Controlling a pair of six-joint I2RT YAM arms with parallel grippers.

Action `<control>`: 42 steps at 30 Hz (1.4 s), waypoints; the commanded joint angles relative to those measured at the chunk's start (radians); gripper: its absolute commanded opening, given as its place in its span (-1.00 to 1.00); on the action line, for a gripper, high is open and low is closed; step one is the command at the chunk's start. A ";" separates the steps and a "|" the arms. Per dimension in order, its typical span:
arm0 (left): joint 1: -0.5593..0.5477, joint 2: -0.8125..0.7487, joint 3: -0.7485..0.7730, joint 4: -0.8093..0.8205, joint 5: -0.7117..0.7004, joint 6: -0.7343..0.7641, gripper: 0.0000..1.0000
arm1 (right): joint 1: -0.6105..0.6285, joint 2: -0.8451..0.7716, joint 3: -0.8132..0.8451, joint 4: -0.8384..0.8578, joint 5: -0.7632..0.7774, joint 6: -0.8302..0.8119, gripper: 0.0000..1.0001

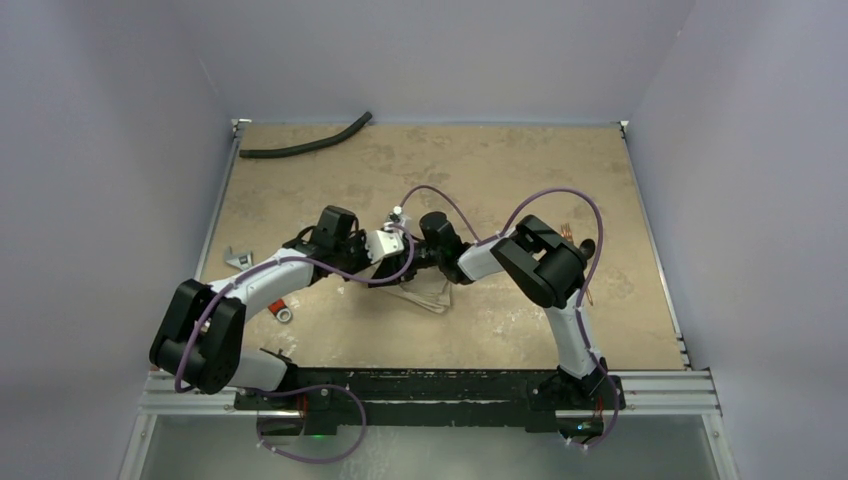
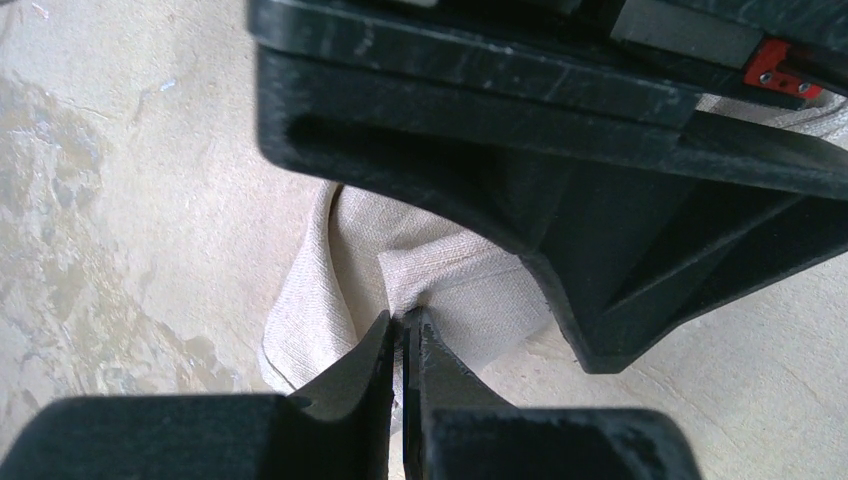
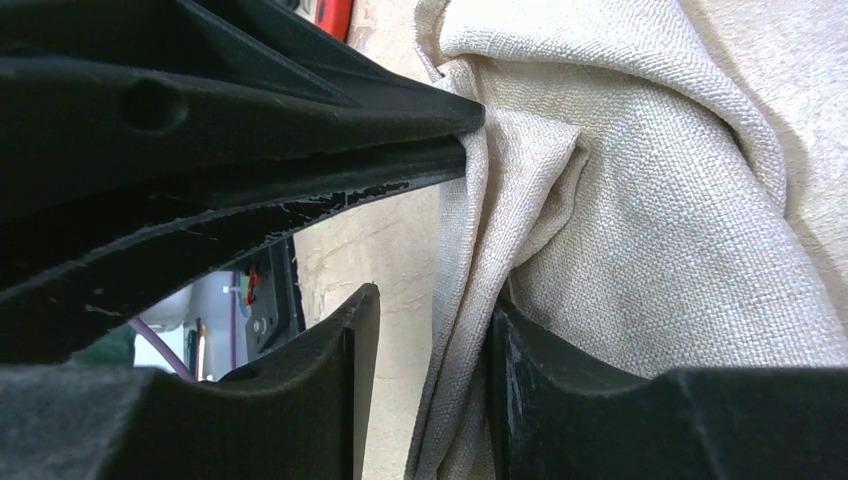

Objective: Fold the napkin into a case and place the utensils inside

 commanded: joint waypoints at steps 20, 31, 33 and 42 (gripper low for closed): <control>0.003 -0.037 -0.025 0.027 -0.017 -0.044 -1.00 | 0.001 0.027 0.066 0.096 0.094 0.131 -0.28; 0.004 -0.049 -0.004 0.016 -0.075 -0.092 -0.89 | 0.001 0.069 0.027 0.145 0.089 0.145 -1.00; 0.004 -0.050 0.008 0.017 -0.099 -0.105 -0.70 | 0.001 0.063 0.020 0.139 0.087 0.146 -1.00; 0.097 0.010 0.183 -0.115 -0.053 -0.203 0.02 | -0.002 0.040 0.008 0.102 0.079 0.161 -1.00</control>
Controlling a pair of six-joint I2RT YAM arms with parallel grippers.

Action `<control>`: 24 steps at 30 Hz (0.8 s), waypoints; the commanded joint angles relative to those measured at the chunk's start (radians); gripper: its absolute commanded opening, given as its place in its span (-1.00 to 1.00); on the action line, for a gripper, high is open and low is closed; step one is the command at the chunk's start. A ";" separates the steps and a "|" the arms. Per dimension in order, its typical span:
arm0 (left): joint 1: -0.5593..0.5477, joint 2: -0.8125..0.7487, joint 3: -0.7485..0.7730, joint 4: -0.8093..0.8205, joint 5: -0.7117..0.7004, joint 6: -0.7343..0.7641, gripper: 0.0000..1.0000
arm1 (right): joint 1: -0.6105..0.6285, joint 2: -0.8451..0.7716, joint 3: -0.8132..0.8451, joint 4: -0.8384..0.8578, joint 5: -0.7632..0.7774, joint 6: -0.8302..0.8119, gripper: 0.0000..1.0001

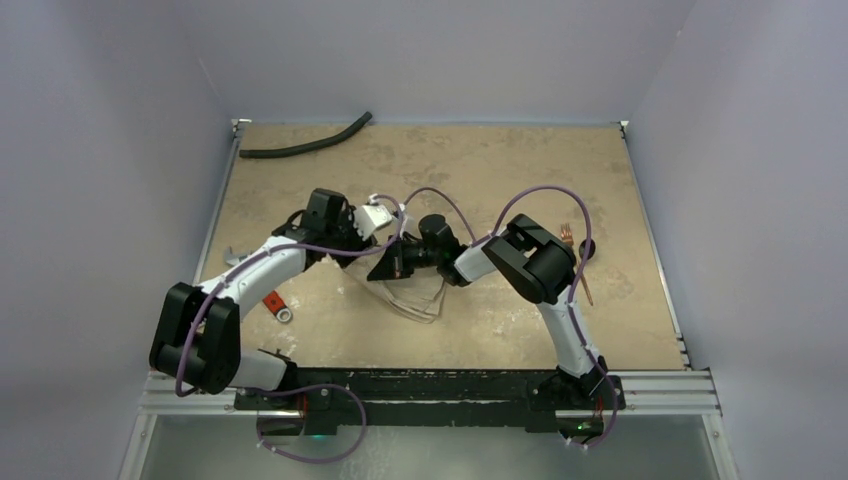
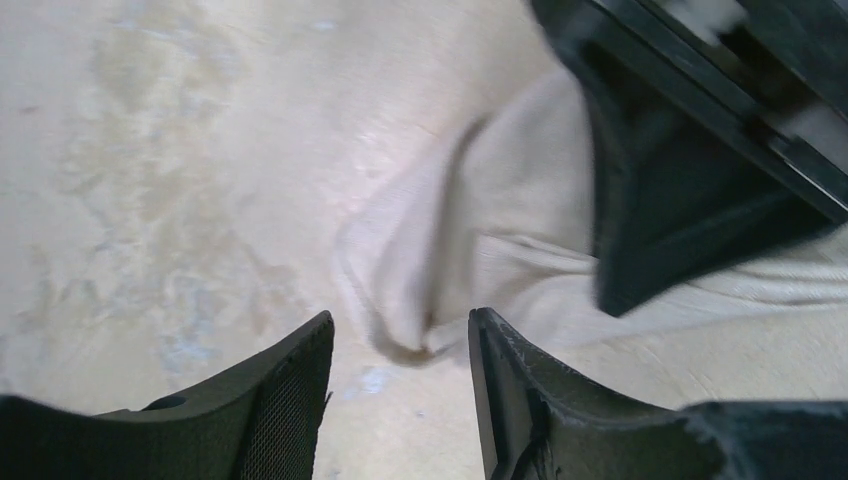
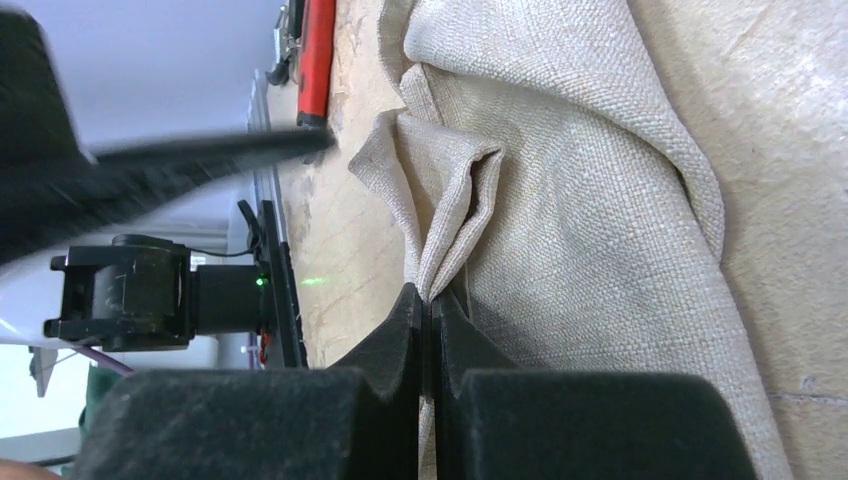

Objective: Fold the napkin into a case and place the utensils inside

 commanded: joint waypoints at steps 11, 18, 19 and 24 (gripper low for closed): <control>0.050 0.104 0.146 -0.073 0.169 -0.008 0.00 | -0.006 -0.056 -0.021 -0.021 -0.029 0.044 -1.00; 0.044 0.126 0.118 -0.005 0.105 0.000 -0.03 | -0.008 -0.062 -0.010 -0.041 -0.032 0.041 -1.00; 0.042 0.129 0.118 0.002 0.104 -0.001 -0.07 | -0.008 -0.063 -0.011 -0.043 -0.033 0.042 -1.00; 0.006 0.144 0.101 0.011 0.092 0.016 -0.14 | -0.008 -0.067 -0.007 -0.051 -0.033 0.045 -1.00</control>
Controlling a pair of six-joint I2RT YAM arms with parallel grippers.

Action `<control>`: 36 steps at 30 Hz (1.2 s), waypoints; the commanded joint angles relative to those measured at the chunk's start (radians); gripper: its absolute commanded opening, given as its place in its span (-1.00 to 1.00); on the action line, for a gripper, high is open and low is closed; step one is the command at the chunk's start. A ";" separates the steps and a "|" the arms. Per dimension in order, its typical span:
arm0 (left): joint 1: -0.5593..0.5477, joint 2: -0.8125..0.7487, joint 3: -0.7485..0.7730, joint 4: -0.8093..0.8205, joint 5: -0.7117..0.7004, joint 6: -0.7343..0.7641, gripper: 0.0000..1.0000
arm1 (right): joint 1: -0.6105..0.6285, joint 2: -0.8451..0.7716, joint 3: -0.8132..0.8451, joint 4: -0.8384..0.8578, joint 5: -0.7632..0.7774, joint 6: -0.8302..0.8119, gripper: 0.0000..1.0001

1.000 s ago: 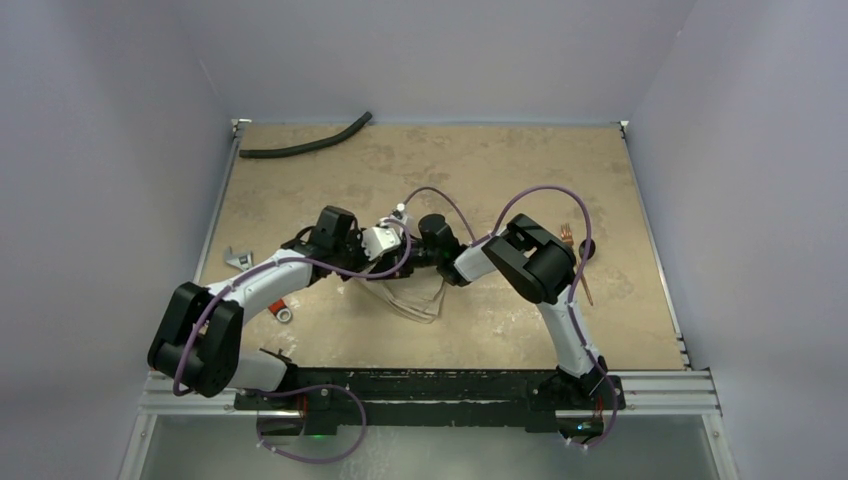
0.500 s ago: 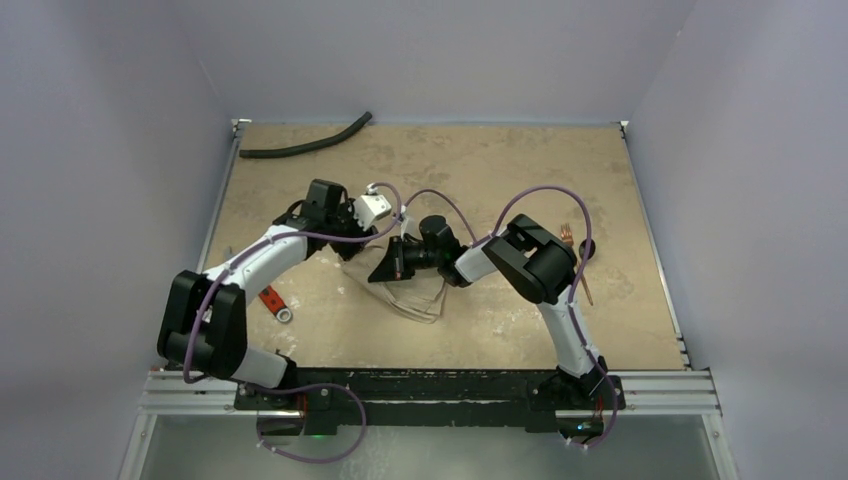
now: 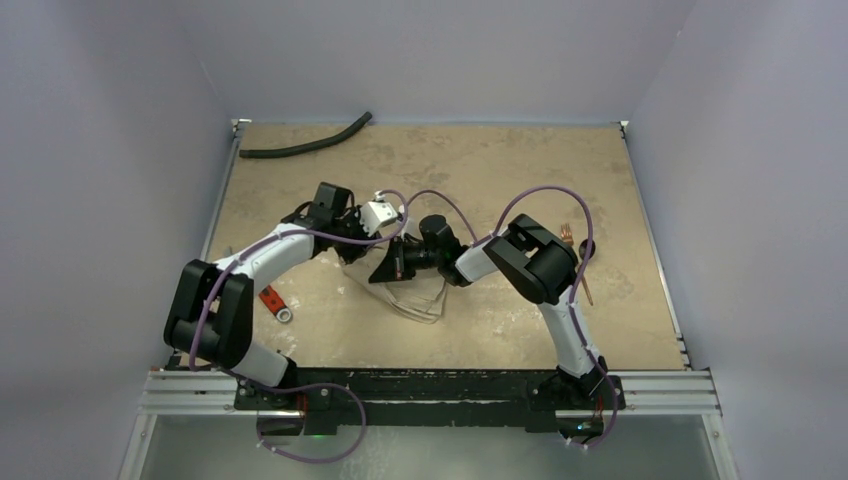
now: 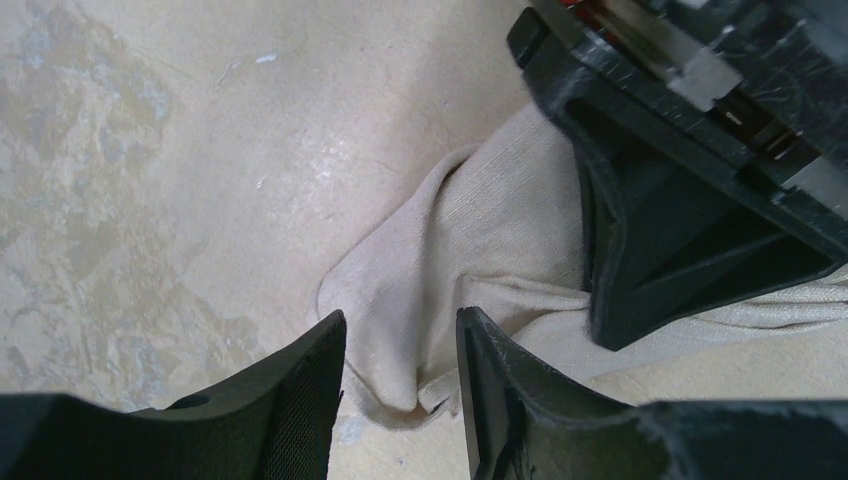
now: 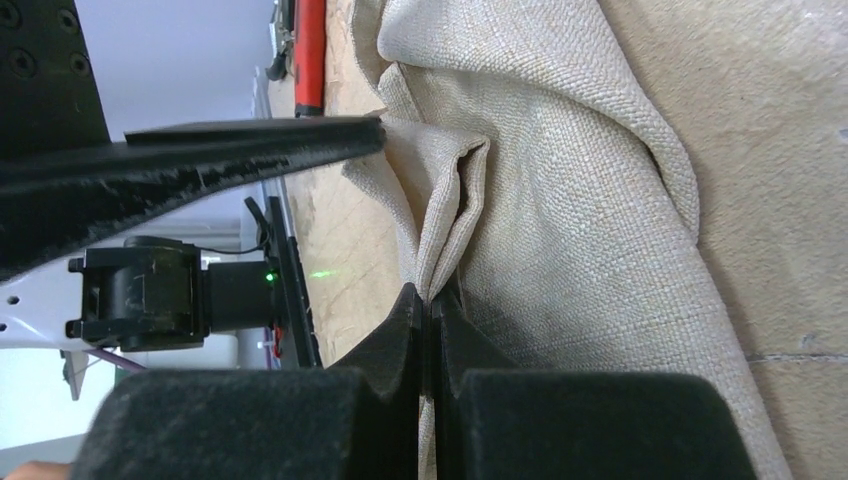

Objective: Fold the napkin into a case and place the utensils inside

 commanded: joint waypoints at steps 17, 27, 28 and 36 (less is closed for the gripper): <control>-0.040 0.087 0.036 -0.009 -0.080 0.015 -1.00 | -0.011 -0.046 0.019 -0.070 -0.037 0.004 -1.00; -0.039 0.048 0.060 -0.058 -0.065 0.006 -1.00 | -0.023 -0.087 0.072 -0.223 -0.017 -0.024 -1.00; -0.040 0.046 0.059 -0.058 -0.063 0.005 -1.00 | -0.023 -0.096 0.074 -0.228 -0.015 -0.028 -1.00; -0.040 0.019 0.020 -0.075 -0.008 -0.017 -1.00 | -0.029 -0.141 0.180 -0.376 0.019 -0.116 -1.00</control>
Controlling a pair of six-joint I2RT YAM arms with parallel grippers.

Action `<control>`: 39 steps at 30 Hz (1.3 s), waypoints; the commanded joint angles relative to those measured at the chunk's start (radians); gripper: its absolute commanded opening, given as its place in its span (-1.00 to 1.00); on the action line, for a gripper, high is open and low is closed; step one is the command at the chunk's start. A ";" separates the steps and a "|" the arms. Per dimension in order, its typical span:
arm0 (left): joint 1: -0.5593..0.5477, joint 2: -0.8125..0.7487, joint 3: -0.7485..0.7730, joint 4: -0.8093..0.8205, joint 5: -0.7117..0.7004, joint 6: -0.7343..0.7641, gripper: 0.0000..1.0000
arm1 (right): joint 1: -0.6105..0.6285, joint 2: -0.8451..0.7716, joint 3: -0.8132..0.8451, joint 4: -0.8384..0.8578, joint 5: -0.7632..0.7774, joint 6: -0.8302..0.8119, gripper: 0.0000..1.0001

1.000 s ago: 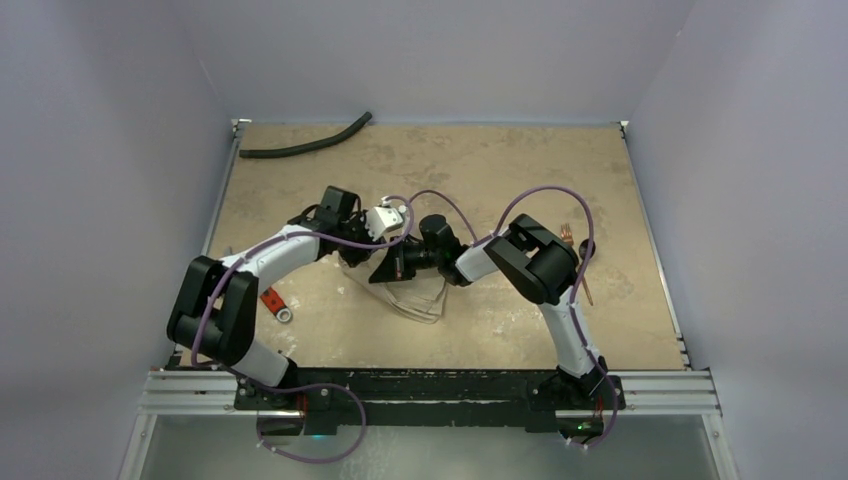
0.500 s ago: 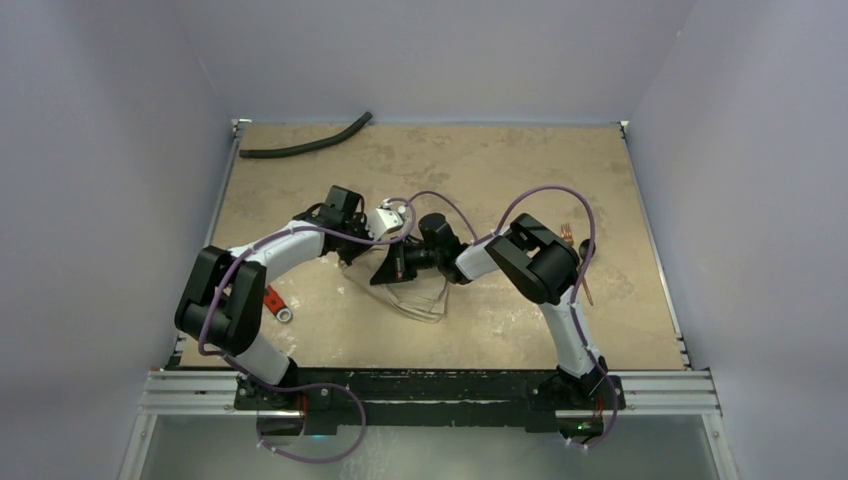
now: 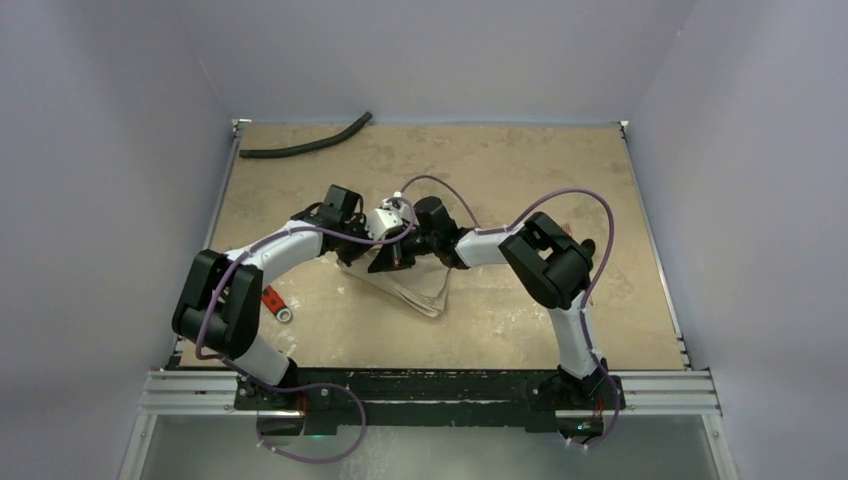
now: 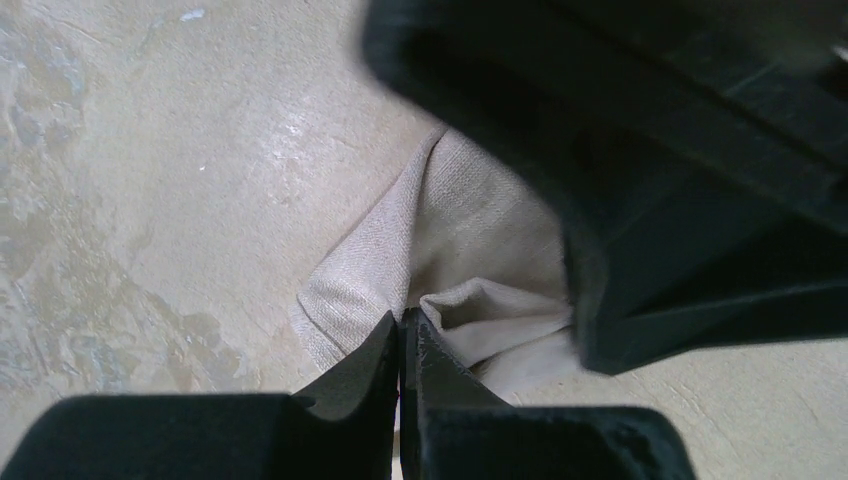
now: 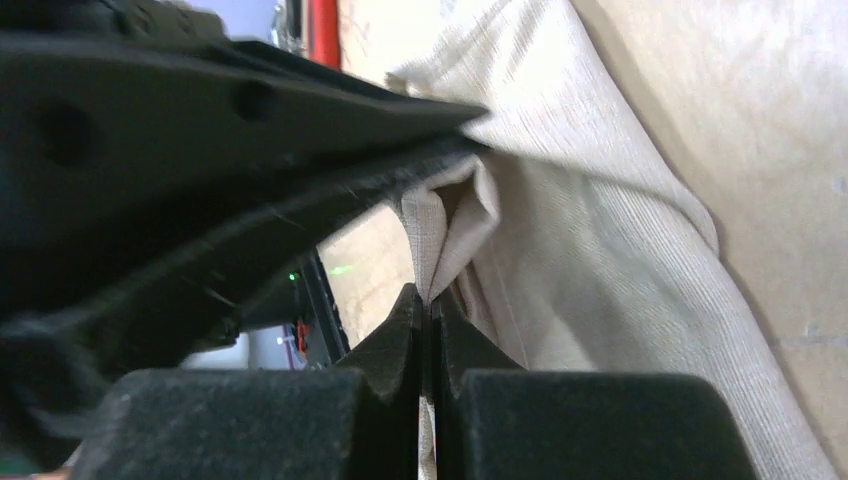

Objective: Fold the napkin into a case and place the utensils inside

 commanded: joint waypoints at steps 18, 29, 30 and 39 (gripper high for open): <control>-0.010 -0.087 -0.040 -0.039 0.070 -0.010 -1.00 | -0.024 0.160 0.145 -0.270 0.025 -0.179 -1.00; -0.010 -0.137 0.002 -0.047 0.073 -0.014 -1.00 | -0.031 0.179 0.150 -0.384 0.079 -0.228 -1.00; -0.010 -0.134 -0.002 -0.054 0.075 -0.007 -1.00 | -0.032 0.182 0.148 -0.387 0.076 -0.228 -1.00; 0.000 -0.203 -0.033 -0.069 0.093 0.055 -0.60 | -0.044 0.212 0.169 -0.409 0.055 -0.238 -1.00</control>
